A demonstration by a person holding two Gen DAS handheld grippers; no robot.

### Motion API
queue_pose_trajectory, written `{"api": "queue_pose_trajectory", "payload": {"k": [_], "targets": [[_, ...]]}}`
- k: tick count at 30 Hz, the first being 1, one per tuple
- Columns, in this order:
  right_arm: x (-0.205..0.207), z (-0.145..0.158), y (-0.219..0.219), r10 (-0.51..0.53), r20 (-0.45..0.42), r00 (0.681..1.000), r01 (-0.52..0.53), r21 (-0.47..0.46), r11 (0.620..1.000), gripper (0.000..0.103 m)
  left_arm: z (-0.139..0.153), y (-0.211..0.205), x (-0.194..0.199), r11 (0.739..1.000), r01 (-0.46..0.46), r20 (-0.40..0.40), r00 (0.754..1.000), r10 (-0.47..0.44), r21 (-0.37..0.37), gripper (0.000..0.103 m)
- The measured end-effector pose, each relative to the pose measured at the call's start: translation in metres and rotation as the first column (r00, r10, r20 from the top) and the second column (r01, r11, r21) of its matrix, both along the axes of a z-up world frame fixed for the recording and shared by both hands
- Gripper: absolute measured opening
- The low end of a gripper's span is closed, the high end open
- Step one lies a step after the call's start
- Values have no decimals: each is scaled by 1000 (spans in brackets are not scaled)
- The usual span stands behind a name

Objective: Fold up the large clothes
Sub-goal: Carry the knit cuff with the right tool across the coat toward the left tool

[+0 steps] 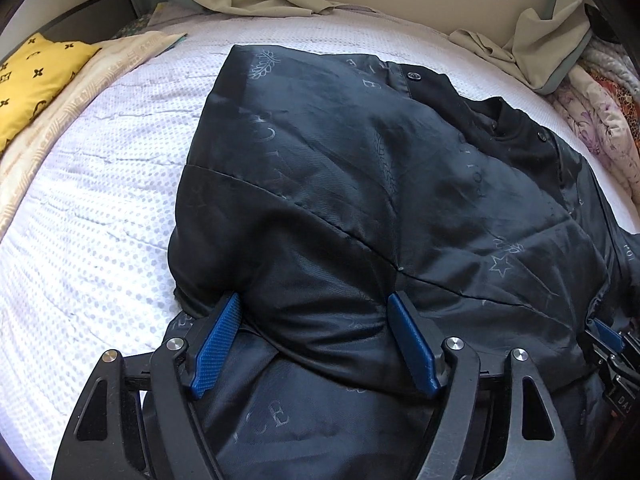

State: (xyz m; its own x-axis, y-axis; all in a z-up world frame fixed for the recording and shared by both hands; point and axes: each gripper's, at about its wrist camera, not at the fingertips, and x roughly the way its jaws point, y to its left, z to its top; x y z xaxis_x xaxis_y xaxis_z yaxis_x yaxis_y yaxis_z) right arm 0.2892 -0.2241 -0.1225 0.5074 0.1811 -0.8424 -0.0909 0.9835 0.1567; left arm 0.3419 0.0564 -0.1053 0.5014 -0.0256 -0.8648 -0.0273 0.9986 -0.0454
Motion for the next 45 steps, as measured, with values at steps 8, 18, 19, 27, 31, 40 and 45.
{"api": "queue_pose_trajectory", "payload": {"k": [8,18,19,27,31,40,45], "targets": [[-3,0,-6,-13,2,1000,13,34,999,36,9,0,-4,1000,-23,15,1000,23,4,80],[-22,67,-24,-99,135,986,92,63,994,42,77,5,-34,996,-1,155,988,15,-90,79],[-23,71,-23,-94,150,984,84,68,994,42,76,2,-34,994,17,149,989,0,-109,79],[-12,38,5,-3,54,999,-1,80,997,41,27,-16,-16,993,39,14,999,-38,-108,79],[-6,17,7,-7,-1,1000,7,32,999,41,14,-26,-13,997,63,3,998,-63,-51,79],[-4,-4,12,19,24,1000,-19,-7,1000,41,4,-27,-10,998,31,-7,999,-32,-55,81],[0,7,4,-20,-2,1000,20,57,998,43,19,-25,-16,998,21,-14,1000,-22,-55,83]]}}
